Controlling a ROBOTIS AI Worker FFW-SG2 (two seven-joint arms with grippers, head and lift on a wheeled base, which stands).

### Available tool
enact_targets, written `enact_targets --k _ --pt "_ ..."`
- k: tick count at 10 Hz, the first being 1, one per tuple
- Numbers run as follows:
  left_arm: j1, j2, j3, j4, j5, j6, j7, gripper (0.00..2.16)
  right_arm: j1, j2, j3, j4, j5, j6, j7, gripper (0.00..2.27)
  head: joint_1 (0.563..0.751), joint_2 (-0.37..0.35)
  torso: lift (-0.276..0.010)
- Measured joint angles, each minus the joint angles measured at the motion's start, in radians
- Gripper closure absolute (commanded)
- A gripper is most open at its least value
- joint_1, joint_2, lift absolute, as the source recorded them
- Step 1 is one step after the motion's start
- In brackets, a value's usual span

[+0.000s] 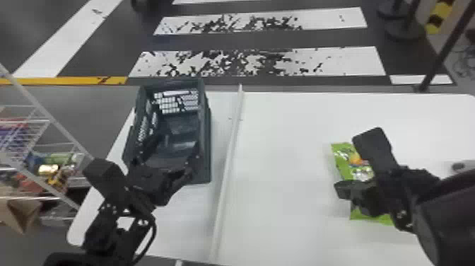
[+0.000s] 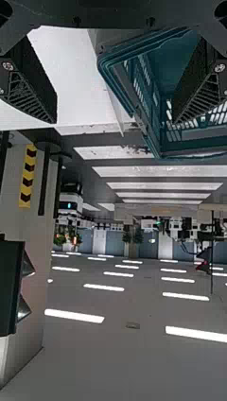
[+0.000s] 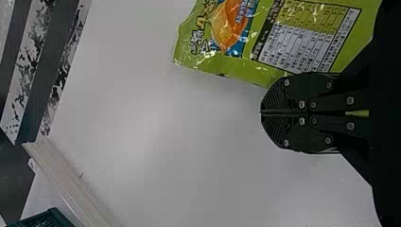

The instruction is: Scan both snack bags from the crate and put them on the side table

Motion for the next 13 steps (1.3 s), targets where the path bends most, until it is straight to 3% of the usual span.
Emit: enact_targets --k 6,9,13 --pt "0.004 -0.002 0.002 -0.001 0.000 -0.009 -0.005 0.10 0.019 0.008 -0.036 -0.084 -0.018 0.005 -0.019 2.25 0.695 0.130 -0.087" --pt "0.007 -0.002 0.008 0.002 0.001 -0.010 -0.005 0.10 0.027 0.008 -0.111 -0.128 -0.027 0.022 -0.024 2.25 0.695 0.097 -0.087" --pt "-0.003 -0.006 0.003 0.013 0.000 -0.012 -0.011 0.10 0.053 0.004 -0.130 -0.042 -0.012 -0.059 -0.035 2.25 0.695 0.064 -0.087"
